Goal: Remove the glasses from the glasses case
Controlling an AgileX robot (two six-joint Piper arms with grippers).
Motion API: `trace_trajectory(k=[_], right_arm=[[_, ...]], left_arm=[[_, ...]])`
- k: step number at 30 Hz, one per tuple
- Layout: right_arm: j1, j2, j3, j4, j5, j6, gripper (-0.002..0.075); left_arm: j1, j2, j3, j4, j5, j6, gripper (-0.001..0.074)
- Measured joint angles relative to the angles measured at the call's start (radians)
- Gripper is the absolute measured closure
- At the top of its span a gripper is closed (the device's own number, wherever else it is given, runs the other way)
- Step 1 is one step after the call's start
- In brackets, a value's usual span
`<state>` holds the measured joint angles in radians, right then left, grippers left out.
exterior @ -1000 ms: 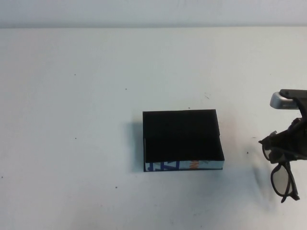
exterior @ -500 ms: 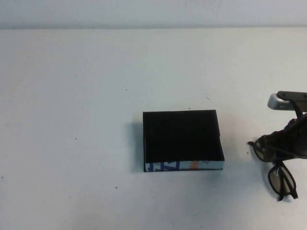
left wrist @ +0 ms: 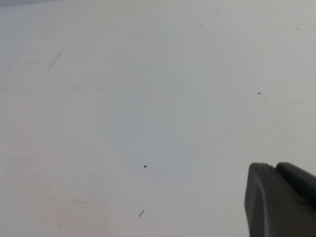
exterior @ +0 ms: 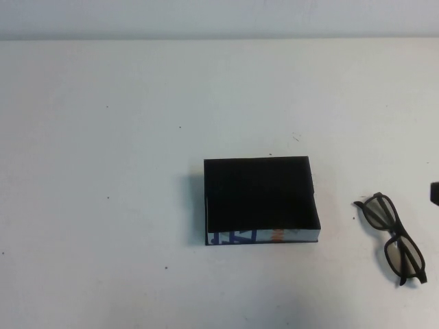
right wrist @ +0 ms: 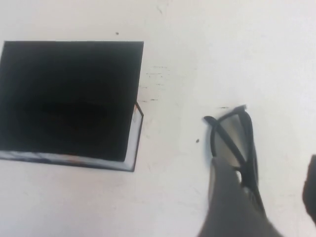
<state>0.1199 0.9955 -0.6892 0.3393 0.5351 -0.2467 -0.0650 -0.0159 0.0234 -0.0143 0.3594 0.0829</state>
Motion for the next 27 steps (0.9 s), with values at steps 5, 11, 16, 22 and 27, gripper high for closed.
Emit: trace_trajectory(k=[5,11,16,22,27], right_arm=[[0.000,-0.281,0.152,-0.016,-0.095,0.000,0.0425],[-0.001,-0.544,0.323,-0.069,-0.341,0.000,0.0425],[-0.001,-0.715,0.474,-0.092,-0.475,0.000,0.0426],[-0.001,-0.820,0.667,-0.093,-0.596,0.000,0.0427],[-0.002,-0.926,0.716,-0.110,-0.545,0.014,0.0436]], left_arm=[[0.000,0.000,0.000,0.000,0.000,0.000,0.0739],[0.000,0.000,0.000,0.000,0.000,0.000,0.0739],[0.000,0.000,0.000,0.000,0.000,0.000,0.0739],[0.000,0.000,0.000,0.000,0.000,0.000,0.0739],[0.000,0.000,0.000,0.000,0.000,0.000,0.0739]])
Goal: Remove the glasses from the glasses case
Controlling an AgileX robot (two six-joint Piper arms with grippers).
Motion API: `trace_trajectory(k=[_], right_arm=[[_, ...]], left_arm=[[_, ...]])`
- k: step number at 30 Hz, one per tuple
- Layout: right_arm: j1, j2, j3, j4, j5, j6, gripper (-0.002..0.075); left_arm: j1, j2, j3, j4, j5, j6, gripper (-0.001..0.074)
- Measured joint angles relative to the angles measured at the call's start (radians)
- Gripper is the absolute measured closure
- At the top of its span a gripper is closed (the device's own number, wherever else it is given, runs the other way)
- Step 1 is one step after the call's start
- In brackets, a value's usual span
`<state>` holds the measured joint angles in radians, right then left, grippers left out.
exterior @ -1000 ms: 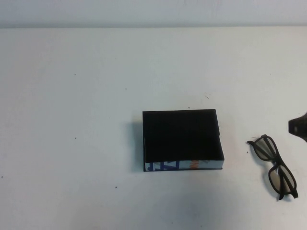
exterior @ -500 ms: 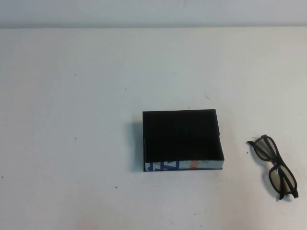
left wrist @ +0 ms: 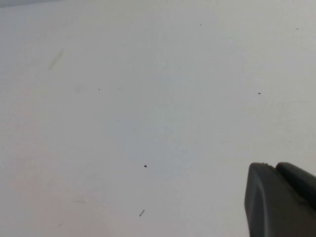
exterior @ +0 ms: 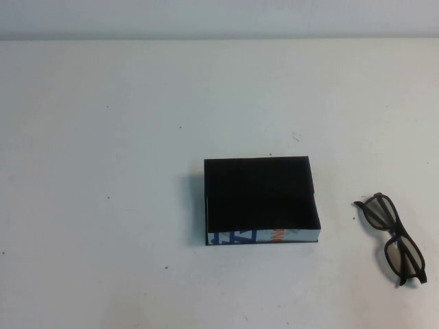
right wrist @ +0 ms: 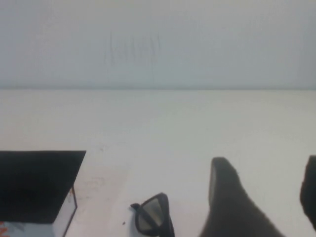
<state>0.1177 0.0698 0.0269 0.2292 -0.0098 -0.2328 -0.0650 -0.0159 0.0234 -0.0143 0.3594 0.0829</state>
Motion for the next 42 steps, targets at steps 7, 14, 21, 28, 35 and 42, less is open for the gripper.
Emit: trace_trajectory(k=[7,14,21,28,35,42], right_arm=[[-0.041,-0.074,0.000,-0.211,0.246,0.242,0.0494],[-0.059,-0.077,0.000,-0.218,0.318,0.267,0.0584],[-0.059,-0.077,0.000,-0.205,0.321,0.268,0.0685],[-0.059,-0.077,0.000,-0.188,0.321,0.270,0.0738],[-0.059,-0.077,0.000,-0.186,0.321,0.270,0.0743],[-0.059,-0.077,0.000,-0.186,0.321,0.270,0.0743]], left_arm=[[0.000,0.000,0.000,0.000,0.000,0.000,0.0739],[0.000,0.000,0.000,0.000,0.000,0.000,0.0739],[0.000,0.000,0.000,0.000,0.000,0.000,0.0739],[0.000,0.000,0.000,0.000,0.000,0.000,0.0739],[0.000,0.000,0.000,0.000,0.000,0.000,0.0739],[0.000,0.000,0.000,0.000,0.000,0.000,0.0739]])
